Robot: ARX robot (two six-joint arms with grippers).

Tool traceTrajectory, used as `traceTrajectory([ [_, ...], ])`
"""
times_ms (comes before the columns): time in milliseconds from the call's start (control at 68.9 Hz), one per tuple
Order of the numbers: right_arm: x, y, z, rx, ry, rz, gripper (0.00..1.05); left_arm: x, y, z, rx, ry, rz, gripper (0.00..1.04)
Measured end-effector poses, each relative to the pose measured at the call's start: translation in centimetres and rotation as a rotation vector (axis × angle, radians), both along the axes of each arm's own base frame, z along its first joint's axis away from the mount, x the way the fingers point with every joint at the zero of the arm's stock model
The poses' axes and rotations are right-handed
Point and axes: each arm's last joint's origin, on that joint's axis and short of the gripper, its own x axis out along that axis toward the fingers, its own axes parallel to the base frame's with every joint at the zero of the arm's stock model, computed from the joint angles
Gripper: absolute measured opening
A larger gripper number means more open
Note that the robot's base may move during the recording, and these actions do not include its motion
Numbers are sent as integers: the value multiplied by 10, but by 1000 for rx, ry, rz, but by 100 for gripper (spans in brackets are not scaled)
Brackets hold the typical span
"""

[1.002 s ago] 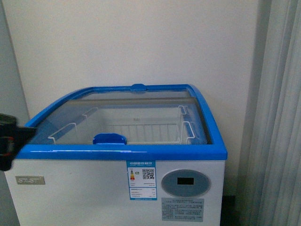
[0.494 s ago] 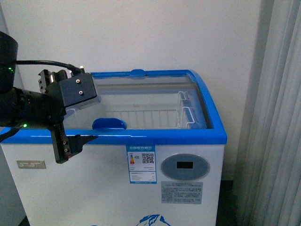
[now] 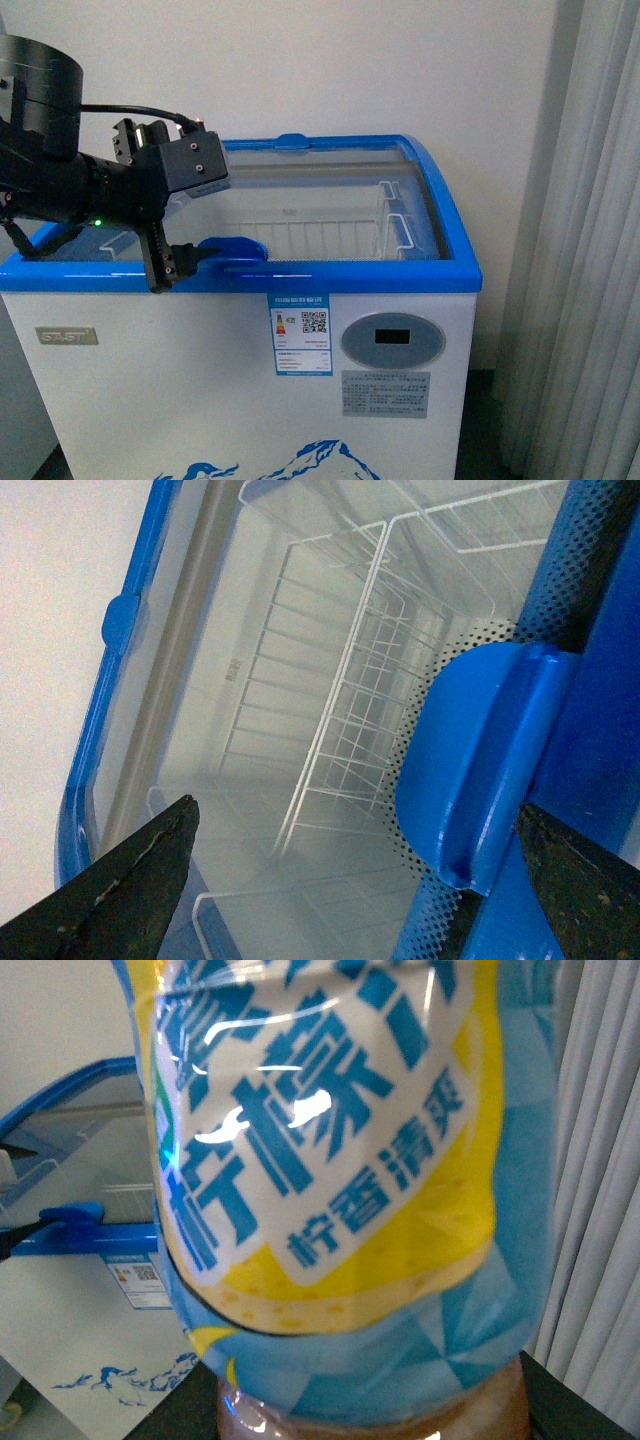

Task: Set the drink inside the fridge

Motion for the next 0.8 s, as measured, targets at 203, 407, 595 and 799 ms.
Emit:
traceTrajectory([
  [203, 0, 0, 0, 0, 0, 0, 41, 28, -3, 0, -11, -5, -5, 97],
  [407, 0, 0, 0, 0, 0, 0, 41, 81, -14, 12, -13, -119, 92, 97],
  [595, 0, 0, 0, 0, 0, -1, 41, 125, -20, 14, -86, -192, 315, 97],
  [799, 0, 0, 0, 0, 0, 1, 41, 133, -27, 16, -256, -234, 480, 97],
])
